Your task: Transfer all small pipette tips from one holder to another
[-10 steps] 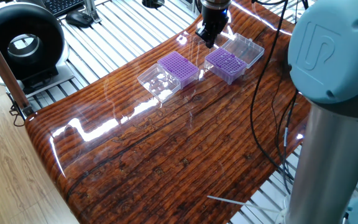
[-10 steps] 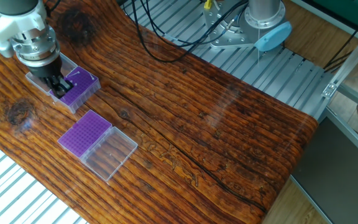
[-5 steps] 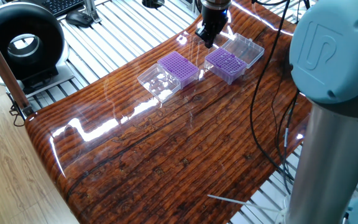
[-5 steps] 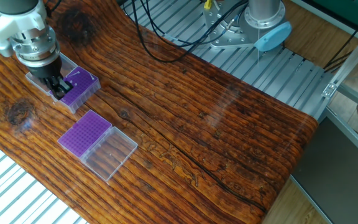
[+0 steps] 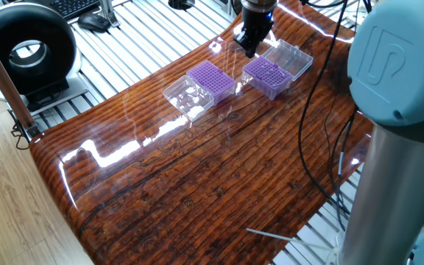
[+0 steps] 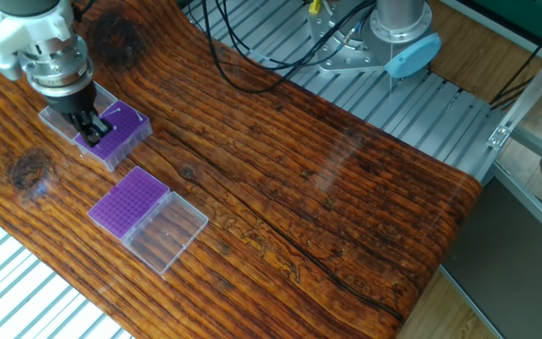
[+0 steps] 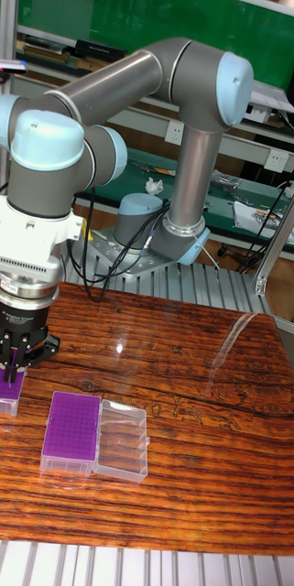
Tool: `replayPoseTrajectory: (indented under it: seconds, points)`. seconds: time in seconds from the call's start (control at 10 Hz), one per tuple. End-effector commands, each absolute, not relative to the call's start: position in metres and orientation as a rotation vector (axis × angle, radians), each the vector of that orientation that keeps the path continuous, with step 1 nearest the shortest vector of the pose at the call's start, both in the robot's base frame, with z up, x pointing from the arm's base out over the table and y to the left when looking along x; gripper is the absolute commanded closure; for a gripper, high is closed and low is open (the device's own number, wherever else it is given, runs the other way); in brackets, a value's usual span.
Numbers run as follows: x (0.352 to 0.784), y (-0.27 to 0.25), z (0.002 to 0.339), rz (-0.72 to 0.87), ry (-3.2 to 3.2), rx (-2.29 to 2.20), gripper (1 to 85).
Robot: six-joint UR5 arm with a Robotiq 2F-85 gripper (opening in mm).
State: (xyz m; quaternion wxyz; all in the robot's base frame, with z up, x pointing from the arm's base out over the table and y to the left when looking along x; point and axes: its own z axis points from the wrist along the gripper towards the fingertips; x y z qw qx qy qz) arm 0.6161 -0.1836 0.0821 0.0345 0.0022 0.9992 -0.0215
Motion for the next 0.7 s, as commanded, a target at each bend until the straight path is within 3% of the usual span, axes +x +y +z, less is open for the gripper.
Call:
replayPoseTrajectory:
  seconds: [0.0, 0.6]
  points:
    - [0.6081, -0.1876, 0.0791, -0.042, 3.057, 0.022, 84.7]
    - [0.5997, -0.1913, 0.0706, -0.042, 3.049, 0.021, 84.7]
